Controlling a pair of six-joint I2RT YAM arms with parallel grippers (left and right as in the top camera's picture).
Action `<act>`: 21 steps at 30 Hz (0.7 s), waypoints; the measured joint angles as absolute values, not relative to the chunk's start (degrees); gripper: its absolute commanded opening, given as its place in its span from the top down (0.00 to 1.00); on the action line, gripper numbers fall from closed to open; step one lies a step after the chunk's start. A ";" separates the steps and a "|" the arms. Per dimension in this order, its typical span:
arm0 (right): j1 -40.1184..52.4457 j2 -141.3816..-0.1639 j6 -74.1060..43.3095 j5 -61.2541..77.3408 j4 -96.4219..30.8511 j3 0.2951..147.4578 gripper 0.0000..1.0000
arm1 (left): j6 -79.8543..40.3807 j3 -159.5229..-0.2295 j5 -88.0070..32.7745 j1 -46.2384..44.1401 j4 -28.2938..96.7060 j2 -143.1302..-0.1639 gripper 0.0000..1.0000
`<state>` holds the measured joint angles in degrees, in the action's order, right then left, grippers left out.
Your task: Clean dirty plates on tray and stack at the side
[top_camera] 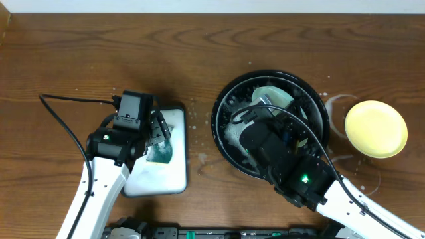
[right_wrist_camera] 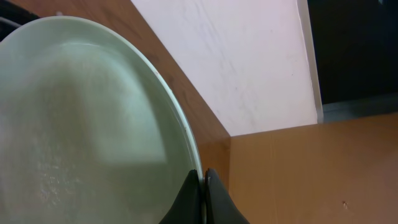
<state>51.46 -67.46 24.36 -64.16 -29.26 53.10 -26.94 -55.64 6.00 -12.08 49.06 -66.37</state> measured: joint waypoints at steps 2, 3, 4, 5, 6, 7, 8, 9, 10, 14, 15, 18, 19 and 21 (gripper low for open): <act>51.46 -67.46 24.36 -64.45 -29.23 53.10 0.99 | -26.94 -55.64 6.00 -12.08 49.06 -66.37 0.18; 51.46 -67.46 24.36 -64.73 -29.23 53.10 0.99 | -26.94 -55.64 6.00 -12.08 49.06 -66.37 0.18; 51.46 -67.46 24.36 -65.19 -29.21 53.10 0.99 | -26.94 -55.64 6.00 -12.08 49.06 -66.37 0.18; 51.46 -67.46 24.36 -65.58 -29.12 53.10 0.99 | -26.94 -55.64 6.00 -12.08 49.06 -66.37 0.18; 51.46 -67.46 24.36 -66.02 -29.04 53.10 0.99 | -26.94 -55.64 6.00 -12.08 49.06 -66.37 0.18; 51.46 -67.46 24.36 -66.43 -28.97 53.10 0.99 | -26.94 -55.64 6.00 -12.08 49.06 -66.37 0.18; 51.46 -67.46 24.36 -66.70 -28.95 53.10 0.99 | -26.94 -55.64 6.00 -12.08 49.06 -66.37 0.18; 51.46 -67.46 24.36 -66.83 -28.91 53.10 0.99 | -26.94 -55.64 6.00 -12.08 49.06 -66.37 0.18; 51.46 -67.46 24.36 -67.00 -28.91 53.10 0.99 | -26.94 -55.64 6.00 -12.08 49.06 -66.37 0.18; 51.46 -67.46 24.32 -67.42 -28.45 53.10 0.99 | -26.94 -55.64 6.00 -12.08 49.06 -66.37 0.18; 51.46 -67.46 24.29 -67.53 -28.29 53.10 0.99 | -26.94 -55.64 6.00 -12.08 49.06 -66.37 0.18; 51.46 -67.46 24.29 -67.59 -28.14 53.10 0.99 | -26.94 -55.64 6.00 -12.08 49.08 -66.37 0.18; 51.46 -67.46 24.29 -67.59 -28.12 53.10 0.99 | -26.94 -55.64 6.00 -12.08 49.06 -66.37 0.18; 51.46 -67.46 24.29 -67.61 -28.05 53.10 0.99 | -26.94 -55.64 6.00 -12.08 49.06 -66.37 0.18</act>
